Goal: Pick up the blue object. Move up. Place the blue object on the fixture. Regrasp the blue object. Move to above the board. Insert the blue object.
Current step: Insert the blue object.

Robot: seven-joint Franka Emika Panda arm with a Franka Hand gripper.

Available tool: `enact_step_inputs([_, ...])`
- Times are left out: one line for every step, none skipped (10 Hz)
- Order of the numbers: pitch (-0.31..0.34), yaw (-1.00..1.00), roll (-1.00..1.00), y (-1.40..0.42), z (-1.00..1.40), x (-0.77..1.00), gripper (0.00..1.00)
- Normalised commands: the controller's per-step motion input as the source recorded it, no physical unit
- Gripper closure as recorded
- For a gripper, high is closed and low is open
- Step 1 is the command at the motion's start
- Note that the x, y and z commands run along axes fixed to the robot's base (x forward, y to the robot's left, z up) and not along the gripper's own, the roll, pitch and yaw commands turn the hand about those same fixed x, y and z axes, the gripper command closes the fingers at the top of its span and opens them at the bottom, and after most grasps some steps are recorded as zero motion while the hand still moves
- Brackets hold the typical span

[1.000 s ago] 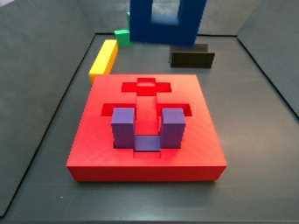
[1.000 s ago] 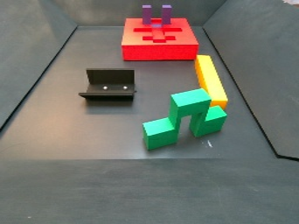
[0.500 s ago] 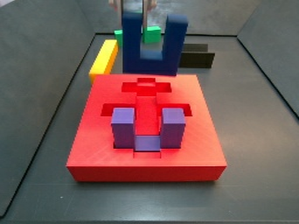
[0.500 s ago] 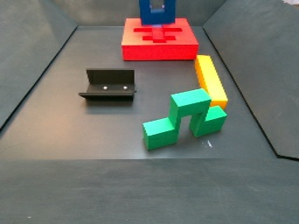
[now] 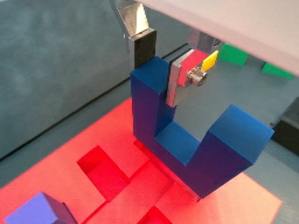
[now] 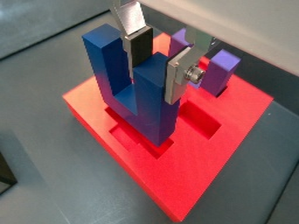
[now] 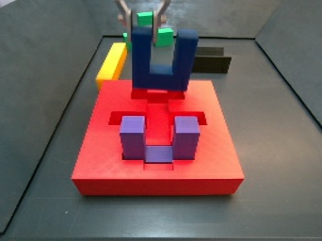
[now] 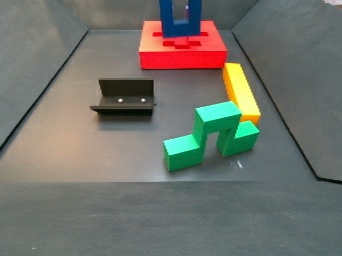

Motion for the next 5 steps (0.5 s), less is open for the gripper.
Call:
enact_step_inputs([-0.047, 0.02, 0.01, 0.05, -0.35, 0.0, 1.0])
enact_step_inputs([-0.064, 0.0, 0.0, 0.02, -0.3, -0.04, 1.0])
enact_step_inputs([-0.073, 0.0, 0.0, 0.0, -0.29, -0.07, 1.0])
enact_step_inputs([-0.077, 0.0, 0.0, 0.0, -0.3, -0.07, 1.0])
enact_step_inputs([-0.069, 0.0, 0.0, 0.0, -0.31, -0.05, 1.0])
